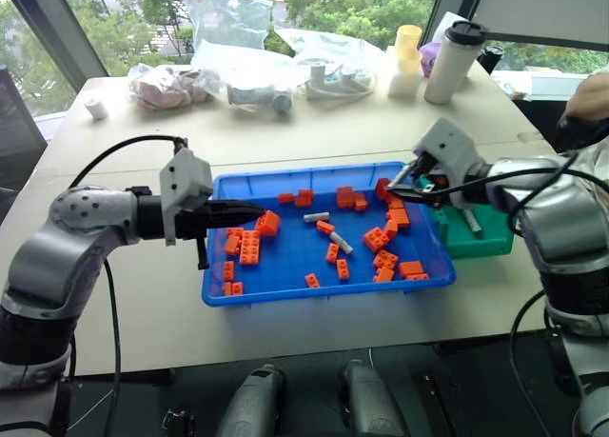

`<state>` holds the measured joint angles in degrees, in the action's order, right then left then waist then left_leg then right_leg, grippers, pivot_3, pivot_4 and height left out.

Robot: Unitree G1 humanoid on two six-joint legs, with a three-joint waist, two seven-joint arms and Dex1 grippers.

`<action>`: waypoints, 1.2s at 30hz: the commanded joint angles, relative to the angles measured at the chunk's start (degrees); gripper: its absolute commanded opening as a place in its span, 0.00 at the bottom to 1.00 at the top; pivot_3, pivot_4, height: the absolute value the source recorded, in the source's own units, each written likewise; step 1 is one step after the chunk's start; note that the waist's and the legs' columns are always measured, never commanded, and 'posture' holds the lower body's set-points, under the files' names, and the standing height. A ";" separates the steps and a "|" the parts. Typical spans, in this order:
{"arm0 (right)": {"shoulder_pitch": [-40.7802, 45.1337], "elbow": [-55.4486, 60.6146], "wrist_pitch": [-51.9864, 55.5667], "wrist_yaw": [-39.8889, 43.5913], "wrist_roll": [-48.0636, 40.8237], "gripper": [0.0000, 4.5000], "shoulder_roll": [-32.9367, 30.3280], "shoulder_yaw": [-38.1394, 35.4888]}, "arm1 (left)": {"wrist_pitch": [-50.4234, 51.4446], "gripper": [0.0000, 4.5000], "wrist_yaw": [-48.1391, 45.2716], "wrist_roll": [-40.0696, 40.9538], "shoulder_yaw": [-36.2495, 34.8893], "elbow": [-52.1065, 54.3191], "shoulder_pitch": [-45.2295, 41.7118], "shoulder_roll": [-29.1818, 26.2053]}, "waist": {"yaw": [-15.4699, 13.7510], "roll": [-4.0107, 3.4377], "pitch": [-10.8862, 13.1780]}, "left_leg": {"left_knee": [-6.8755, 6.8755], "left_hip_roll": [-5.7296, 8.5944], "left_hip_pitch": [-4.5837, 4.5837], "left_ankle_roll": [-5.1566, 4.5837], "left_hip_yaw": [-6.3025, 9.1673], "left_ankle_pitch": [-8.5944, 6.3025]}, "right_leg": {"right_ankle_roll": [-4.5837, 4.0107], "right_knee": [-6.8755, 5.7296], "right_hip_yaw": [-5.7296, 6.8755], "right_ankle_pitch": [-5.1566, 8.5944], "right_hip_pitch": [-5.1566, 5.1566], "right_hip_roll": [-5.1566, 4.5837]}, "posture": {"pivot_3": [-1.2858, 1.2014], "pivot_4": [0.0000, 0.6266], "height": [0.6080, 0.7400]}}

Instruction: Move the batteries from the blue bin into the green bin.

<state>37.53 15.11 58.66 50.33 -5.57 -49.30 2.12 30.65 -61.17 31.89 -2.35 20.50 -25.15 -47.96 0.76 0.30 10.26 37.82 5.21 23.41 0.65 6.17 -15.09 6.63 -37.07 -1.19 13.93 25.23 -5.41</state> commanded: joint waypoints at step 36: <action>8.16 -11.15 -6.79 -7.89 -5.26 0.99 21.93 20.29 | -1.93 0.00 -0.90 -1.76 1.18 -0.75 -2.80 1.72 | 0.05 0.03 -0.02 | 0.12 0.08 0.03 0.22 0.05 0.13 | 0.00 0.00 0.02 0.00 -0.04 -0.04 | 0.52 0.24 1.00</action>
<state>43.81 4.81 53.78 42.93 -12.35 -27.98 21.86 28.52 -62.64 29.53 0.68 17.72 -27.85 -45.66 0.81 0.33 10.23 37.92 5.28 23.43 0.87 6.21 -14.96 6.63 -37.08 -1.18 13.92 25.21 -5.44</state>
